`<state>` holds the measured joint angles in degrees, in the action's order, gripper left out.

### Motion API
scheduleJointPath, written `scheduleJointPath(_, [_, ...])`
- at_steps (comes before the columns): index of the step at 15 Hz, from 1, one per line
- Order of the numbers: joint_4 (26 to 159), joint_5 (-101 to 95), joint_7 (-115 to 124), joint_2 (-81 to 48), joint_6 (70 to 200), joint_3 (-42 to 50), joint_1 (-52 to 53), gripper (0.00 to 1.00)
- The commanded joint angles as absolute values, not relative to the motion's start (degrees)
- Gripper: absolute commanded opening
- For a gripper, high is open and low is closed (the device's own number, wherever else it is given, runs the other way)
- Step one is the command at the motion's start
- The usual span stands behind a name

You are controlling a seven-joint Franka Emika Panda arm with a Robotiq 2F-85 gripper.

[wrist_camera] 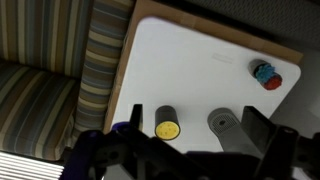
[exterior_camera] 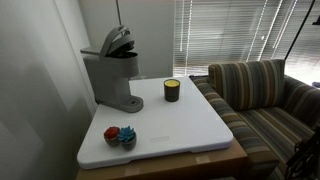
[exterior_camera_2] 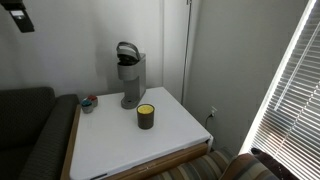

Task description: Close the water reservoir lid on the Keurig machine

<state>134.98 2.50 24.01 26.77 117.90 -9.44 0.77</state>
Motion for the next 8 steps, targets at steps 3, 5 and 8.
scheduleJointPath(3, [128.55, 4.55, 23.16, 15.78, 126.45, -8.64, 0.89, 1.00])
scheduleJointPath(5, [125.35, 4.87, 23.13, 11.30, 127.89, -8.24, 0.95, 1.00])
scheduleJointPath(8, [126.51, 3.84, 24.17, 12.49, 127.48, -8.01, 1.42, 1.00])
